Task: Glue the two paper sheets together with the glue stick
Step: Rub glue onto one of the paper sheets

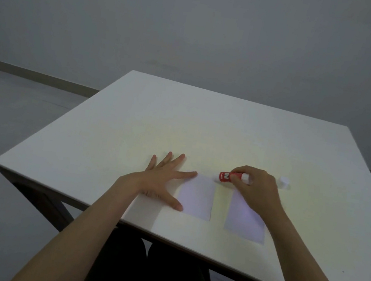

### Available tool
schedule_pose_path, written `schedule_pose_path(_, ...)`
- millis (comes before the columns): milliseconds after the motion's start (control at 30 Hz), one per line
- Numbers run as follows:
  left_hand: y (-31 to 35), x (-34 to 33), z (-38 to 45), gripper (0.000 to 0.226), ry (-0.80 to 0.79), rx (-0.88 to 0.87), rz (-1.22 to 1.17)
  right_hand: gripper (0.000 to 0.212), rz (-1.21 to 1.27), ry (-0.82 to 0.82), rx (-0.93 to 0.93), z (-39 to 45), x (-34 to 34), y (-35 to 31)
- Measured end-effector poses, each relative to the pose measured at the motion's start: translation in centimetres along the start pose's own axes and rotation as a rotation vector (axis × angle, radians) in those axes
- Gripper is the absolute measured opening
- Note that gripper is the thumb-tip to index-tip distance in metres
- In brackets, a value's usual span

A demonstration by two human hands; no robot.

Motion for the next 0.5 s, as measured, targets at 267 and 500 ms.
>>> schedule_pose_path(267, 0.3, 0.1, -0.1, 0.099, -0.011, 0.018, 0.016, 0.012, 0.103, -0.269, 0.22, -2.8, -3.6, -4.3)
schedule_pose_path(500, 0.3, 0.3, 0.0, 0.099, -0.015, 0.011, 0.005, 0.015, 0.005, -0.012, 0.001, 0.0, -0.8, -0.5)
Point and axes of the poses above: each hand's wrist, its own z-axis towards the middle knuckle, its own x-axis out of the back of the hand, y = z × x, the point moved 5 cm from there along z, towards the middle knuckle, and after that the axes turned 1 degree about -x, right-handed, at the moved point
